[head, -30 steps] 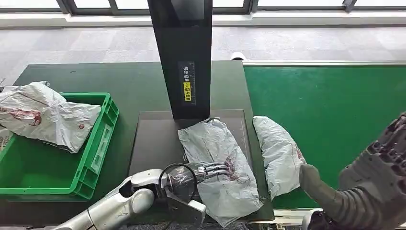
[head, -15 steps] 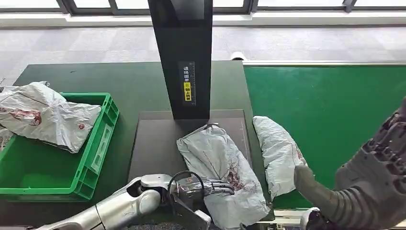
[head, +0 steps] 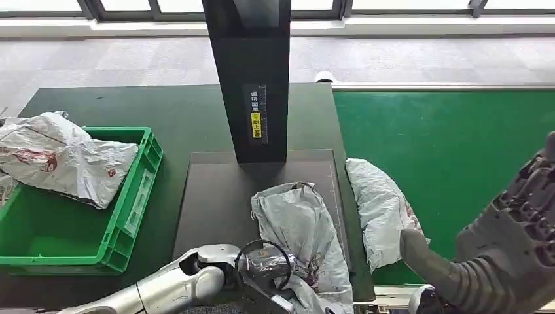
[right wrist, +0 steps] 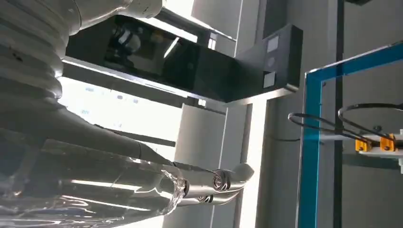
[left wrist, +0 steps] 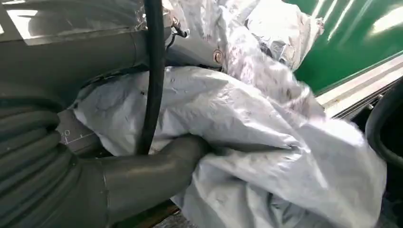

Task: Moved the parcel from conveyor to table for the left to box.

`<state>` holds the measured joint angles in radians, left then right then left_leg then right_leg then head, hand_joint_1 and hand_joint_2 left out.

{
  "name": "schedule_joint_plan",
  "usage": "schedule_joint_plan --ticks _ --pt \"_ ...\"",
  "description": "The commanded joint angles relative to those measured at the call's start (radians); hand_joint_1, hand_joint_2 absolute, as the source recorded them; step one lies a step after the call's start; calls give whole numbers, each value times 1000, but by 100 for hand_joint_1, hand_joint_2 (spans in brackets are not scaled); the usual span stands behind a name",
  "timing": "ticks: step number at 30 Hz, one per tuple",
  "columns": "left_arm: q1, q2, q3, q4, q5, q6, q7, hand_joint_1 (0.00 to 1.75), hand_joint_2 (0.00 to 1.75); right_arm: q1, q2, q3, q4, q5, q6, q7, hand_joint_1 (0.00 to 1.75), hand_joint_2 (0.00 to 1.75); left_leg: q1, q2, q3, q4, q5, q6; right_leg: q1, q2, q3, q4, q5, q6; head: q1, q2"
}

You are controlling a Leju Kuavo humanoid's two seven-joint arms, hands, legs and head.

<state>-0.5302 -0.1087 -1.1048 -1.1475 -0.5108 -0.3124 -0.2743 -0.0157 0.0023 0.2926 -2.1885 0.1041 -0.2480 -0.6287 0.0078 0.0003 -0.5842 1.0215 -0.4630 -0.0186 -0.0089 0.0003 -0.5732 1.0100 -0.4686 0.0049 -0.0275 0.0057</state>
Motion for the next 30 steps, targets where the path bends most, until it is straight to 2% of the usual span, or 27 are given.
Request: schedule_joint_plan --ticks 1,3,13,17,24,30 --pt "-55 37 -93 82 6 4 -7 175 175 -6 26 12 18 -1 1 4 0 175 0 1 2 -2 1 0 0 1 1 -2 1 -1 0 0" --pt "-86 26 -72 125 19 23 -24 175 175 -13 35 6 25 5 3 5 0 175 0 0 1 -2 1 0 0 0 0 -1 1 -1 0 0" --pt "-47 19 -1 114 -6 166 -25 175 175 -7 40 6 21 13 -19 -4 0 175 0 1 1 -3 2 0 0 1 0 -3 2 0 0 0" --pt "-2 49 146 -11 27 394 -28 175 175 4 23 11 18 20 -65 -8 0 175 0 2 0 -1 1 0 0 2 0 -1 1 0 0 0" --pt "104 107 545 -286 35 666 -52 175 175 0 -39 59 62 -19 -157 -48 0 175 0 6 0 -1 0 0 1 5 -2 -1 2 -1 0 0" --pt "150 133 660 -426 -14 762 -70 175 175 -13 -48 71 66 -33 -160 -47 0 175 0 7 0 -3 1 0 1 6 -2 -2 2 -1 0 0"
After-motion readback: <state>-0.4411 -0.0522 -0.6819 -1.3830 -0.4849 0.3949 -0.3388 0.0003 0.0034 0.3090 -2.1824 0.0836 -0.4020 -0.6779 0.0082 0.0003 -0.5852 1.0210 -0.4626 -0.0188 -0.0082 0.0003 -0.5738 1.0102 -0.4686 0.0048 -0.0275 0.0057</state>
